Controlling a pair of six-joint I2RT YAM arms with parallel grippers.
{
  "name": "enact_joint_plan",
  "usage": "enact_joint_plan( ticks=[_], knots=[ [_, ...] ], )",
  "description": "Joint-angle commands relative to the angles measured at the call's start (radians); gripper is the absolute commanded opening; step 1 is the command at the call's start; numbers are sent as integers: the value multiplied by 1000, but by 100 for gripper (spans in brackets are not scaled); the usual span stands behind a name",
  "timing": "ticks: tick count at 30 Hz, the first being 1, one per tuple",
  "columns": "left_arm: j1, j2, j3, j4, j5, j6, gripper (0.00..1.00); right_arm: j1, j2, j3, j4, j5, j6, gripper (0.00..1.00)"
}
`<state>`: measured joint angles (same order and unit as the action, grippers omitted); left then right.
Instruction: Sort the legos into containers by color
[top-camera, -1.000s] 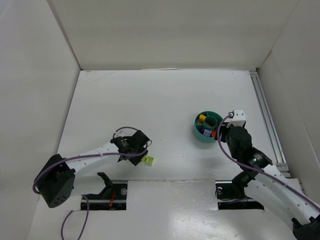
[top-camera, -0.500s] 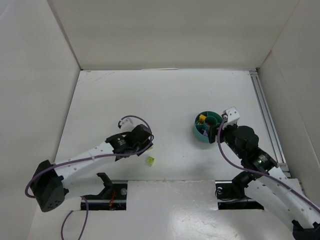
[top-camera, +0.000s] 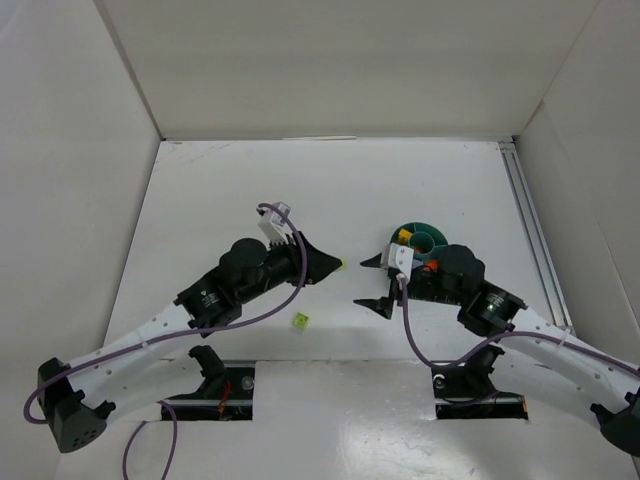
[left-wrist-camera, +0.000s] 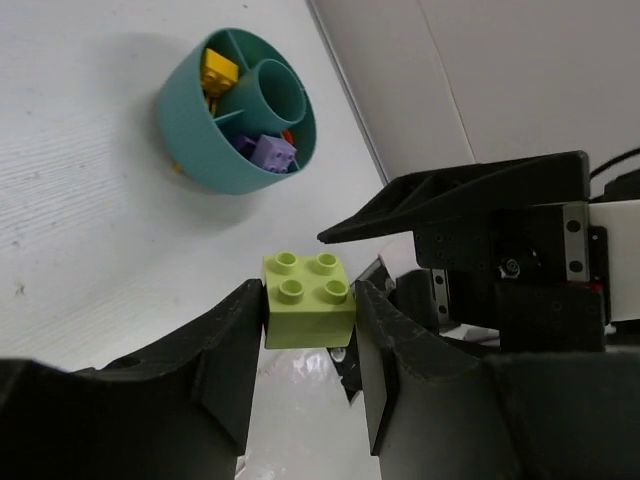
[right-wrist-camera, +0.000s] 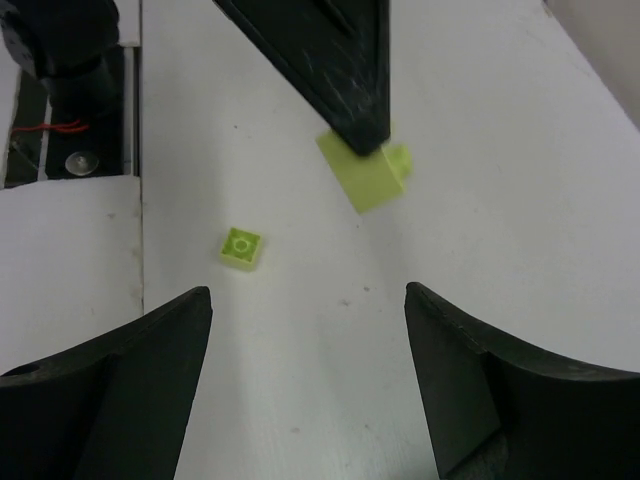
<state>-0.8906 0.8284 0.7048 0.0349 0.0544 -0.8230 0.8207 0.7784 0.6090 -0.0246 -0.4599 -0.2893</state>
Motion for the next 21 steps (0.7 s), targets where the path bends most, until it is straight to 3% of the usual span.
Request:
enact_joint_plan(
  ticks=[1, 9, 21],
  knots=[
    [-5, 15, 65, 100, 195, 133, 25, 47, 7, 87, 100, -1, -112, 83],
    [-5, 49, 74, 177, 367, 157, 25, 60, 7, 107, 121, 30, -172, 80],
    [-5, 67, 74, 188, 407, 147, 25, 60, 25, 127, 141, -37, -172, 52]
  ],
)
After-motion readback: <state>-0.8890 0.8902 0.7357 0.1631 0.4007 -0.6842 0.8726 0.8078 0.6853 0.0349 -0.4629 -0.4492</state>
